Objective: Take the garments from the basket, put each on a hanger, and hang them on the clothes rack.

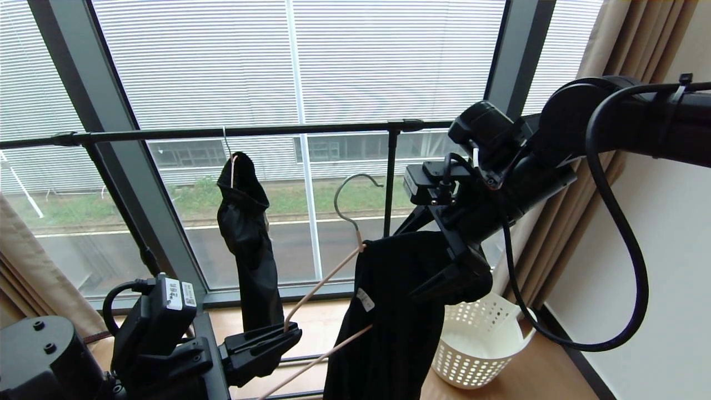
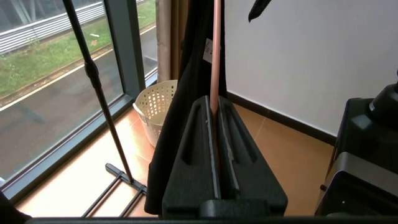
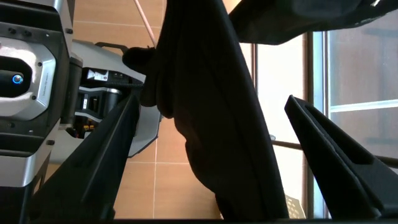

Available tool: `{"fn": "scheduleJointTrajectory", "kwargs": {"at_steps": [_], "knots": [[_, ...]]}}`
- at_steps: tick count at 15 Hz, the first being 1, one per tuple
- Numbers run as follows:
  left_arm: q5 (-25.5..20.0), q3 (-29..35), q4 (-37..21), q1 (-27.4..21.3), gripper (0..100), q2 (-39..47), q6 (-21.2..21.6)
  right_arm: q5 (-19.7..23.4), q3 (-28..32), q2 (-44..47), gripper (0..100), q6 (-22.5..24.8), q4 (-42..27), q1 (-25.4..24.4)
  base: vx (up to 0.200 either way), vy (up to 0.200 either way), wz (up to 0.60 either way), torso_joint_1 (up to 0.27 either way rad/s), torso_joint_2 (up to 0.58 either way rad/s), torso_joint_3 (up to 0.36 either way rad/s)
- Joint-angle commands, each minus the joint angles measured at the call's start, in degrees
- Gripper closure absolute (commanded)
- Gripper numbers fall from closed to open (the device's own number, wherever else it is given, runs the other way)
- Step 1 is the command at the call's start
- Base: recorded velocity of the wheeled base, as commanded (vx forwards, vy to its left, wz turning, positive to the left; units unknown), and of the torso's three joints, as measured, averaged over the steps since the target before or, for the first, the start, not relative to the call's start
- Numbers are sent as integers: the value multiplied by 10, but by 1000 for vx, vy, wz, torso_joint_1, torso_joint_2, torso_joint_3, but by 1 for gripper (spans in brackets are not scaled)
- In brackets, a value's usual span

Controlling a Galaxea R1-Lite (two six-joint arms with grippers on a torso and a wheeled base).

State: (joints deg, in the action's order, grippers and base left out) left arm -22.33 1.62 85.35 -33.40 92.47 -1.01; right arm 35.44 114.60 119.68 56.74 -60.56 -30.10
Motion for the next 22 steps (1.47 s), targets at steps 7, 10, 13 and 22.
{"fn": "scheduleJointTrajectory", "kwargs": {"at_steps": [7, 10, 13, 22], "knots": [[0, 3, 3, 2, 100, 5, 0, -2, 0, -9, 100, 0, -6, -6, 0, 0, 0, 0, 0, 0], [0, 8, 3, 4, 100, 13, 0, -4, 0, -18, 100, -1, -7, -7, 0, 0, 0, 0, 0, 0], [0, 8, 26, 14, 100, 26, 0, -14, 0, -25, 100, -1, -8, -8, 0, 0, 0, 0, 0, 0], [0, 5, 47, 44, 0, 55, -3, -22, -11, -51, 100, -1, -5, -16, 0, 0, 0, 0, 0, 0]]}}
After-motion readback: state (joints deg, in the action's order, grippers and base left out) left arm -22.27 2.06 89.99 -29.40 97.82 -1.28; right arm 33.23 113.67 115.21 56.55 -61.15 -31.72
